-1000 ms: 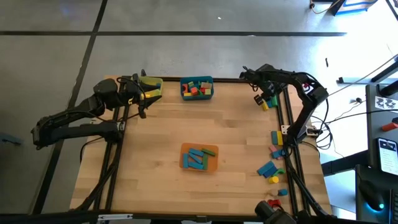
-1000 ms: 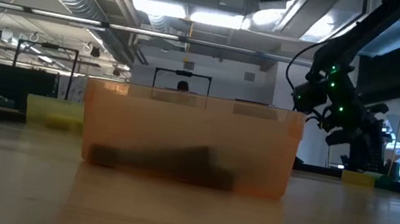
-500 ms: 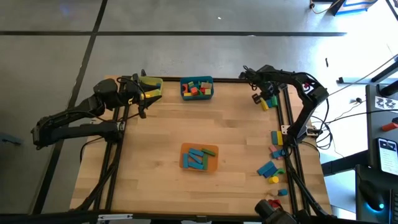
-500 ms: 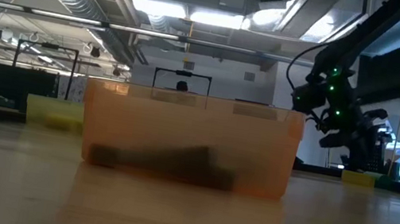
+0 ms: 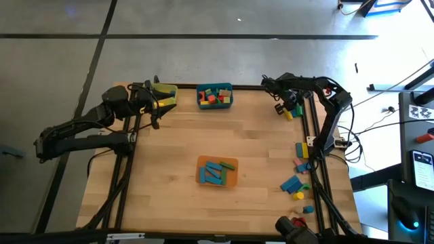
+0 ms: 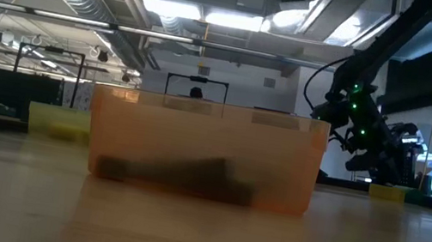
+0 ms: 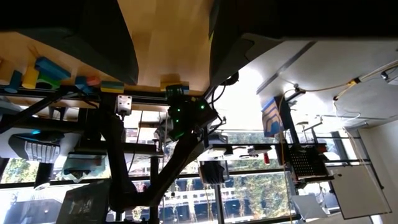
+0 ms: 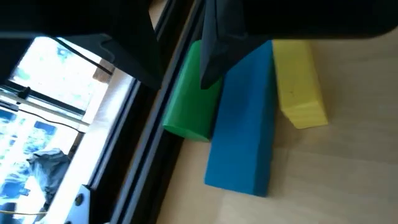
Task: Sort blocks by size
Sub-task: Put the green cylindrical block into the yellow bin
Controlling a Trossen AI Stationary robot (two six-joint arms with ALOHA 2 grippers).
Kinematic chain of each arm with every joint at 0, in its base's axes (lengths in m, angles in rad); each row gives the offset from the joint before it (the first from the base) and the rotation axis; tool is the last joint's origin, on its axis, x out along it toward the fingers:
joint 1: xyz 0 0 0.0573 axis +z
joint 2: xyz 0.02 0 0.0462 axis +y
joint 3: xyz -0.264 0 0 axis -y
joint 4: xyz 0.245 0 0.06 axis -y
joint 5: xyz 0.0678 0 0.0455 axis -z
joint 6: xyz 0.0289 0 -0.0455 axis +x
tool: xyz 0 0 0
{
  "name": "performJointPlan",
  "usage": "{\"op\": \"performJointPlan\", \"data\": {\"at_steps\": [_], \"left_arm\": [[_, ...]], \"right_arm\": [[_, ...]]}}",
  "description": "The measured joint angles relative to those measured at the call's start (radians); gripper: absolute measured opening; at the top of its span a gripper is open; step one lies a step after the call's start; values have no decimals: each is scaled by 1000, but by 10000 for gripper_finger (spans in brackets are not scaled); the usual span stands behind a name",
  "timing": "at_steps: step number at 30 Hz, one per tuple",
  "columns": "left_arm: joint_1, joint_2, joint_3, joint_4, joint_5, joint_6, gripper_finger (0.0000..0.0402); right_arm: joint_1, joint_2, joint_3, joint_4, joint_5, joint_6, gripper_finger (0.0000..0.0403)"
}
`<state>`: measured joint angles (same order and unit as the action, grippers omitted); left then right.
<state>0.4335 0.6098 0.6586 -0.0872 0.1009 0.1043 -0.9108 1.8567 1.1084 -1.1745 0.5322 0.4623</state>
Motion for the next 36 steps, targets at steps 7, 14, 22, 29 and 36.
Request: {"op": "performJointPlan", "data": {"at_steps": [7, 14, 22, 29, 36], "left_arm": [[0, 0, 0, 0, 0, 0, 182], [0, 0, 0, 0, 0, 0, 182], [0, 0, 0, -1, 0, 0, 182], [0, 0, 0, -1, 0, 0, 182], [0, 0, 0, 0, 0, 0, 182]], "right_arm": [[0, 30, -2, -3, 14, 13, 108], [0, 30, -9, 9, 0, 10, 108], [1, 29, -32, 44, 14, 7, 108], [2, 42, -34, 52, 12, -2, 108], [2, 42, -33, 41, -51, -53, 108]]}}
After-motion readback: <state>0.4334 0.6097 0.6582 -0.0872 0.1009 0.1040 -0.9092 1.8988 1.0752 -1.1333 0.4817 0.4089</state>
